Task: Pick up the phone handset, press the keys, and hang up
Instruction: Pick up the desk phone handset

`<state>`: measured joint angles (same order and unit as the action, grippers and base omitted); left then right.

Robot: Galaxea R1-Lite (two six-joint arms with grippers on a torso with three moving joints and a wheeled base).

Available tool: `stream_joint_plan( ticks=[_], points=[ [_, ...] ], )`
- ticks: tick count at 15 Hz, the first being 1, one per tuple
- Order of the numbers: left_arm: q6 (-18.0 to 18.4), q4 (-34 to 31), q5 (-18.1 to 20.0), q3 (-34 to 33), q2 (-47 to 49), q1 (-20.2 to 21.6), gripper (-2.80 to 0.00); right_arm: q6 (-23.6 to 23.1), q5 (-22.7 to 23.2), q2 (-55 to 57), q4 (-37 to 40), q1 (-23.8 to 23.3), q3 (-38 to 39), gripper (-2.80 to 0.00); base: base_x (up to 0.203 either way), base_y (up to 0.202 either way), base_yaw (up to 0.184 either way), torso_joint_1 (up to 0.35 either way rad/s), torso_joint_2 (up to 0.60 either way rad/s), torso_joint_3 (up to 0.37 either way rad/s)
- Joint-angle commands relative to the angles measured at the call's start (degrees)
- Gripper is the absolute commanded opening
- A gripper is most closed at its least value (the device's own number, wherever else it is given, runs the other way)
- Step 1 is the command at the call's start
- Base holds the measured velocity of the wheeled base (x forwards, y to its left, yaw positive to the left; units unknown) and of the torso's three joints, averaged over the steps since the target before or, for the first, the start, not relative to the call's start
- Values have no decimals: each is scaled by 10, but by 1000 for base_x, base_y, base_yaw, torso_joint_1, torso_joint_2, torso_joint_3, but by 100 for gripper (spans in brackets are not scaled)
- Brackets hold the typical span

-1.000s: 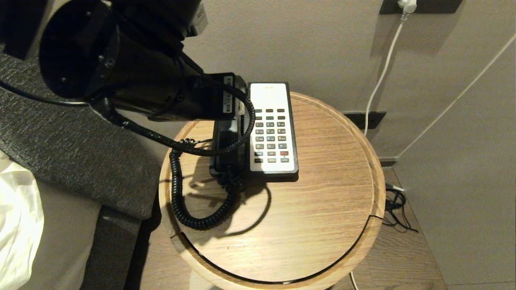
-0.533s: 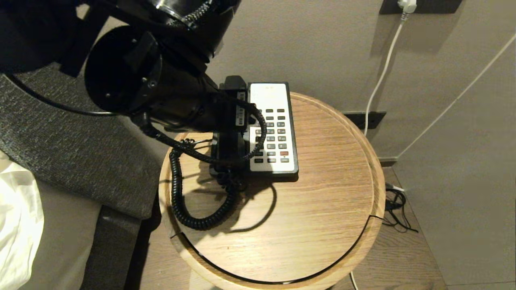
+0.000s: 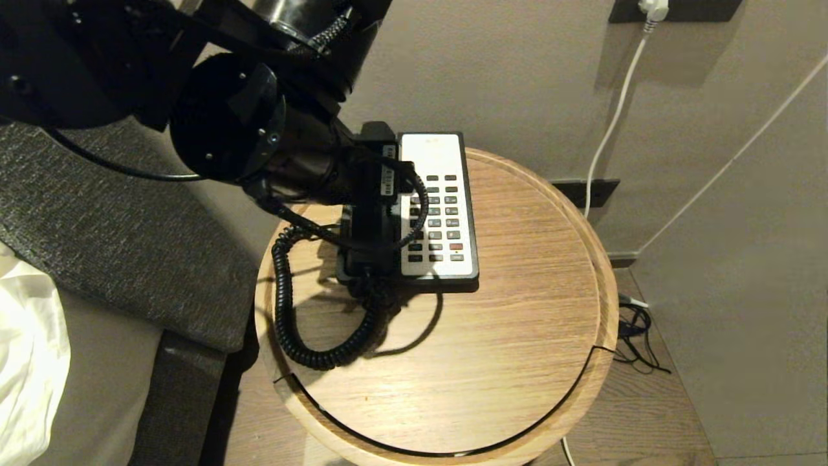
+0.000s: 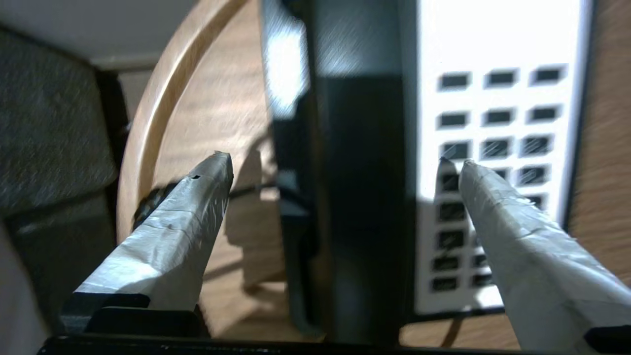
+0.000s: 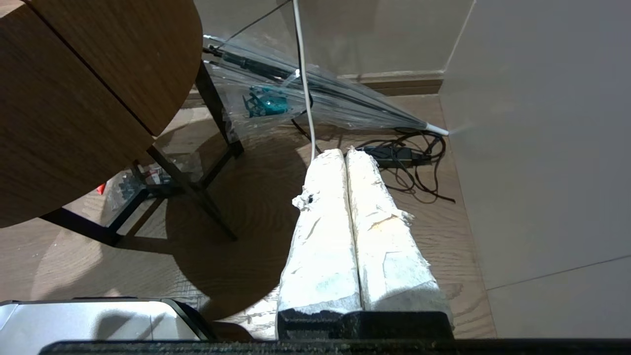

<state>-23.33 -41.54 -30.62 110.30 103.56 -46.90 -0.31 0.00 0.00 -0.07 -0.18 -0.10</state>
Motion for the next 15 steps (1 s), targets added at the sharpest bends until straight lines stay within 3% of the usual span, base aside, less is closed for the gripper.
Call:
stream_joint_plan(
  ticks=[1, 15],
  points=[
    [0, 9, -1, 0, 1, 2, 0, 0, 0, -1, 0, 0, 0, -280, 0, 0, 0, 0, 0, 0],
    [22, 8, -2, -3, 13, 26, 0, 0, 0, -1, 0, -1, 0, -280, 0, 0, 0, 0, 0, 0]
  ],
)
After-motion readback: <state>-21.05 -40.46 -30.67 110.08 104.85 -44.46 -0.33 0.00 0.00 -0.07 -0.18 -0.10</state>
